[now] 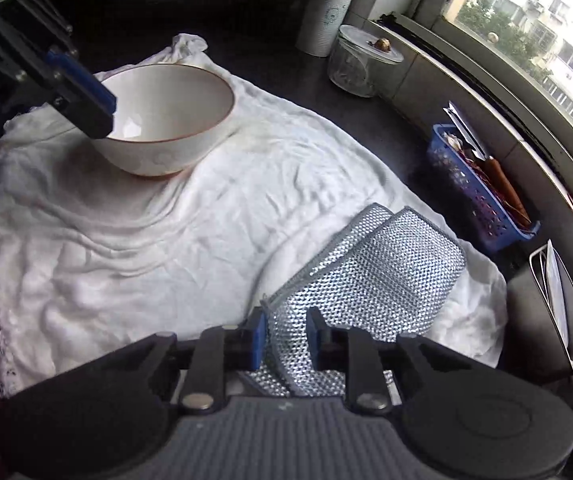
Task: Clean bowl
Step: 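Flatten the mesh pad on the cloth beside the bowl with the right gripper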
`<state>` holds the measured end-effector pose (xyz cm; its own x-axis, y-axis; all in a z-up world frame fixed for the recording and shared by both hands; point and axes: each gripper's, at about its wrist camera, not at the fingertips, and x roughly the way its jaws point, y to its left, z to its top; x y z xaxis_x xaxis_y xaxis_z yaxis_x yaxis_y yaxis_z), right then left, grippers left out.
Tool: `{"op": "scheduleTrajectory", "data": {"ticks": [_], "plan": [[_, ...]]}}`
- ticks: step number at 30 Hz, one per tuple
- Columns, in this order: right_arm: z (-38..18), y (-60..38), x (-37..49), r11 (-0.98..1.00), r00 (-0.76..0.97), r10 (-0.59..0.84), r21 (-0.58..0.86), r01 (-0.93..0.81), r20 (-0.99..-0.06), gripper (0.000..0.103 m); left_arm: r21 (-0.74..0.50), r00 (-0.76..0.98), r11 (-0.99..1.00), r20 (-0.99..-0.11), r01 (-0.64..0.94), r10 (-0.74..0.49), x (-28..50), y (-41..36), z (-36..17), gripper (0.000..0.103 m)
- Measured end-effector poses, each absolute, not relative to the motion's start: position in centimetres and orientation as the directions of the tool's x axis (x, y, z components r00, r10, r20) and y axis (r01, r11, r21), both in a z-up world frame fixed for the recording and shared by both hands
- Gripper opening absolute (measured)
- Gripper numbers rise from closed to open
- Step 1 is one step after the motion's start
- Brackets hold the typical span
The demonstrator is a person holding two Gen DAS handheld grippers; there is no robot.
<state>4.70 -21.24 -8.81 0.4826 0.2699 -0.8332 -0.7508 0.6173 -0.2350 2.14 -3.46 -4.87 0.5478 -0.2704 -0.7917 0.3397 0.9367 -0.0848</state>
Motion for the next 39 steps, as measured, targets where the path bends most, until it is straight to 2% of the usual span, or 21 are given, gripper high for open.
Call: {"op": "scheduleTrajectory", "data": {"ticks": [1, 3, 4, 8, 10, 12, 15, 17, 19, 21, 24, 27, 33, 39], "plan": [[-8.9, -21.3, 4.8, 0.617, 0.483, 0.272, -0.234, -0.751, -0.833, 0.022, -0.086, 0.548, 0.937, -0.791, 0.34, -0.271, 2.1, -3.5, -4.9, 0.012], [-8.7, -22.0, 5.2, 0.646, 0.478, 0.285, -0.202, -0.736, -0.831, 0.005, -0.088, 0.549, 0.937, -0.79, 0.338, -0.272, 2.1, -3.4, -4.9, 0.012], [-8.4, -22.5, 5.5, 0.666, 0.483, 0.292, -0.186, -0.722, -0.826, 0.001, -0.091, 0.551, 0.938, -0.788, 0.335, -0.274, 2.2, -3.4, -4.9, 0.012], [-5.3, -24.9, 6.4, 0.742, 0.572, 0.312, -0.182, -0.646, -0.759, 0.001, -0.1, 0.554, 0.944, -0.789, 0.314, -0.268, 2.3, -3.0, -5.0, 0.012], [-2.3, -26.5, 7.2, 0.79, 0.661, 0.294, -0.214, -0.575, -0.691, 0.001, -0.103, 0.554, 0.949, -0.791, 0.296, -0.259, 2.4, -2.6, -5.1, 0.012], [2.1, -27.8, 7.7, 0.824, 0.759, 0.284, -0.256, -0.506, -0.586, 0.001, -0.113, 0.552, 0.953, -0.793, 0.282, -0.258, 2.4, -2.3, -5.2, 0.012], [7.1, -27.7, 7.5, 0.816, 0.839, 0.307, -0.33, -0.476, -0.45, 0.001, -0.134, 0.549, 0.955, -0.793, 0.266, -0.264, 2.5, -1.8, -5.3, 0.012], [8.1, -26.4, 7.1, 0.78, 0.843, 0.335, -0.379, -0.499, -0.421, 0.001, -0.14, 0.548, 0.956, -0.793, 0.259, -0.265, 2.5, -1.7, -5.3, 0.012], [7.0, -24.2, 6.6, 0.687, 0.784, 0.401, -0.411, -0.599, -0.474, 0.001, -0.143, 0.549, 0.956, -0.793, 0.257, -0.266, 2.4, -1.7, -5.3, 0.012], [3.4, -21.5, 5.5, 0.572, 0.699, 0.435, -0.425, -0.701, -0.567, 0.001, -0.146, 0.549, 0.956, -0.792, 0.254, -0.267, 2.3, -1.6, -5.2, 0.012], [-3.3, -18.0, 3.6, 0.412, 0.528, 0.447, -0.357, -0.838, -0.722, 0.001, -0.151, 0.549, 0.956, -0.791, 0.251, -0.269, 2.1, -1.6, -5.2, 0.012], [-8.3, -16.1, 2.0, 0.335, 0.409, 0.418, -0.281, -0.899, -0.811, 0.001, -0.156, 0.55, 0.956, -0.79, 0.248, -0.271, 1.9, -1.6, -5.2, 0.012], [-8.6, -15.5, 2.1, 0.366, 0.335, 0.468, -0.165, -0.916, -0.818, 0.001, -0.16, 0.554, 0.956, -0.786, 0.246, -0.274, 1.7, -1.7, -4.9, 0.012], [-8.3, -14.7, 2.7, 0.389, 0.353, 0.469, -0.17, -0.906, -0.809, 0.003, -0.163, 0.559, 0.956, -0.782, 0.246, -0.277, 1.5, -1.9, -4.6, 0.012]]}}
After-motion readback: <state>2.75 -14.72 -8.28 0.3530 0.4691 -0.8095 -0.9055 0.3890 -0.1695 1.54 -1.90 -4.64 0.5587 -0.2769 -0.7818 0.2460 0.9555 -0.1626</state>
